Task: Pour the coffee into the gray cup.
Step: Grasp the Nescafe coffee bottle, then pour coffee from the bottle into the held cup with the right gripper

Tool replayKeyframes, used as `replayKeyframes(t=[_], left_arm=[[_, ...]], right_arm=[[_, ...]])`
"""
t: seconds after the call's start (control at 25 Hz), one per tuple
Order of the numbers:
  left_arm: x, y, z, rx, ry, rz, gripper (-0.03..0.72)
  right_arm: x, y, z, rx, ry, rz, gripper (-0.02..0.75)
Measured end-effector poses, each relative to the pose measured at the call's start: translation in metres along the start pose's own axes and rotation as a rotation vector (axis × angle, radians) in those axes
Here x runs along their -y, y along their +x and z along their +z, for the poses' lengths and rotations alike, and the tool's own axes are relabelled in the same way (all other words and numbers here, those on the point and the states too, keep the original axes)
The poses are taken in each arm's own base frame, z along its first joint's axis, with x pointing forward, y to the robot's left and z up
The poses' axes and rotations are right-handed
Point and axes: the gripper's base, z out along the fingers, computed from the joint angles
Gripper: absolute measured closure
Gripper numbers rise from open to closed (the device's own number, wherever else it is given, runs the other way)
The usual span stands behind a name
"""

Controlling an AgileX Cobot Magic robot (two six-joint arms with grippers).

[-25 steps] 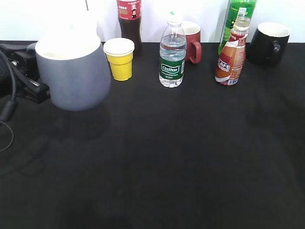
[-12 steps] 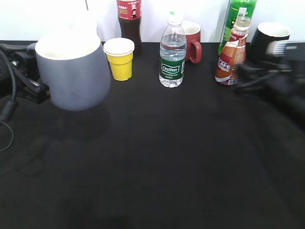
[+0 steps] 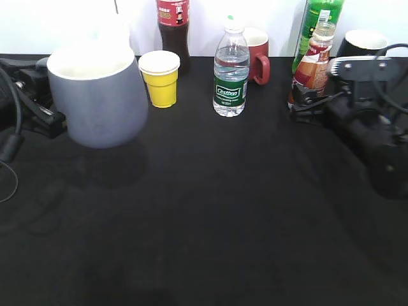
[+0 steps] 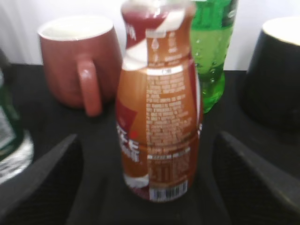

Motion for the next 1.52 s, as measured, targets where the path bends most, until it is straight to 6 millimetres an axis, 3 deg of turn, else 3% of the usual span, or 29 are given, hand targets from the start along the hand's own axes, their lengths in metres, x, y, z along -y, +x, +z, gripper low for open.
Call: replayKeyframes(t=[0.2,0.6,0.72,1.2,1.28,1.36,1.4,1.44,1.52], left_arm=[[0.000,0.000,0.000,0.000,0.000,0.000,0.637],[0.000,0.000,0.000,0.000,0.000,0.000,0.637],[0.000,0.000,0.000,0.000,0.000,0.000,0.637],[0.000,0.000,0.000,0.000,0.000,0.000,0.637],[0.000,0.000,0.000,0.002,0.000,0.000,0.637],[0.000,-0.001,0.000,0.015,0.001,0.000,0.637],[0.000,-0.002,0.000,0.017,0.002,0.000,0.637],[0.000,-0.002,0.000,0.019,0.002,0.000,0.637],[0.000,-0.002,0.000,0.023,0.003,0.001,0.637]], right_arm=[[-0.004,0.011,0.031,-0.005,0.026,0.007,0.085],[-0.007,0.021,0.074,0.061,0.086,0.014,0.130],[-0.006,0.026,0.075,0.056,0.093,0.012,0.180],[-0.007,0.030,0.080,0.092,0.093,-0.002,0.207],[-0.006,0.020,0.072,0.091,0.093,-0.010,0.207],[-0.003,-0.018,0.048,0.154,0.088,-0.009,0.207],[-0.002,-0.027,0.042,0.169,0.083,-0.007,0.207],[-0.002,-0.049,0.020,0.200,0.047,-0.017,0.207],[-0.006,-0.067,0.000,0.201,-0.025,-0.049,0.207]])
